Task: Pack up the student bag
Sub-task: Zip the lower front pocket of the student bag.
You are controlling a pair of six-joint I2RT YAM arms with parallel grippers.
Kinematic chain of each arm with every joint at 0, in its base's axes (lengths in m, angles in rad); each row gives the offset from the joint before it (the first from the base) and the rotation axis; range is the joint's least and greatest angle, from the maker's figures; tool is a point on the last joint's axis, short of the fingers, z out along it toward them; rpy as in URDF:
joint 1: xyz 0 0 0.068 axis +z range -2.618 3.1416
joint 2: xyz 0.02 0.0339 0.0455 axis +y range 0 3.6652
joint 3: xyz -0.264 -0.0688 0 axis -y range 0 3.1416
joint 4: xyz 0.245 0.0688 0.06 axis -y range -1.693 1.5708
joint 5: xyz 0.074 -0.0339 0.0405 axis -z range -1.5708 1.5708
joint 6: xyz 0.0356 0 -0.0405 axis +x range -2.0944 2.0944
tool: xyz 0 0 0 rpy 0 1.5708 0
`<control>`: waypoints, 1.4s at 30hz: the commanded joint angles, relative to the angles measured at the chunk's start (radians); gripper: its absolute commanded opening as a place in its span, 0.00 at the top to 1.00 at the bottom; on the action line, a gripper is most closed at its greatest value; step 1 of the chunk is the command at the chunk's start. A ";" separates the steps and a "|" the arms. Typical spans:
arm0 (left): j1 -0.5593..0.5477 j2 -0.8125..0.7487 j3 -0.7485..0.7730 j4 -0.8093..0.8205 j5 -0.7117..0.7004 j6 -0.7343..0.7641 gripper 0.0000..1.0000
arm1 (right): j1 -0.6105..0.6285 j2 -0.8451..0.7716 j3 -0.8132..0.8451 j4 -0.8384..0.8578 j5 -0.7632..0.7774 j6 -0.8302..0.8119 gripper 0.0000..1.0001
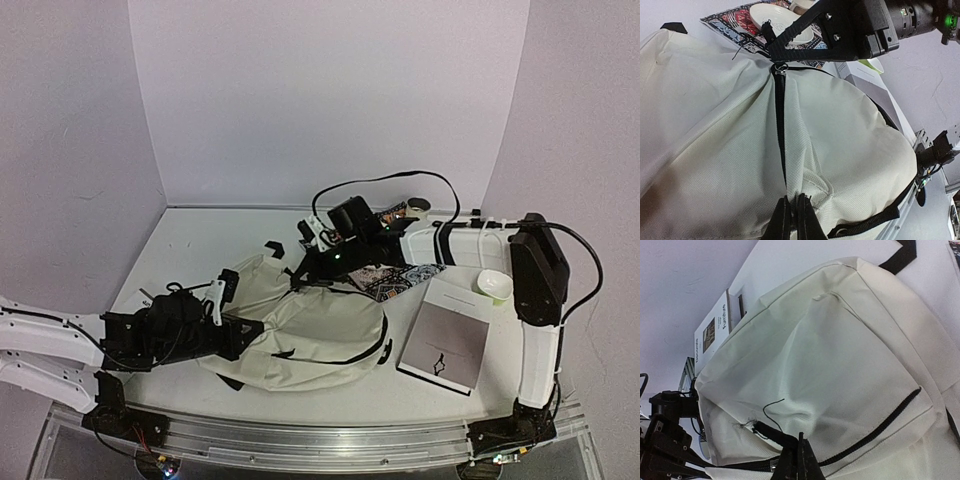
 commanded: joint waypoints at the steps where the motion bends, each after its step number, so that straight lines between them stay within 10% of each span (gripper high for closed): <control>1: -0.039 -0.117 -0.068 -0.192 0.125 -0.065 1.00 | -0.216 0.059 0.089 0.061 0.315 -0.022 1.00; 7: -0.040 -0.110 -0.070 -0.202 0.114 -0.077 0.98 | -0.208 0.068 0.085 0.141 0.011 0.014 1.00; 22: -0.038 0.148 0.248 -0.161 -0.116 0.109 0.36 | 0.030 -0.065 -0.084 0.184 0.026 0.010 1.00; 42: -0.006 0.220 0.279 -0.132 -0.195 0.278 0.50 | 0.143 -0.158 -0.095 0.188 0.021 0.103 1.00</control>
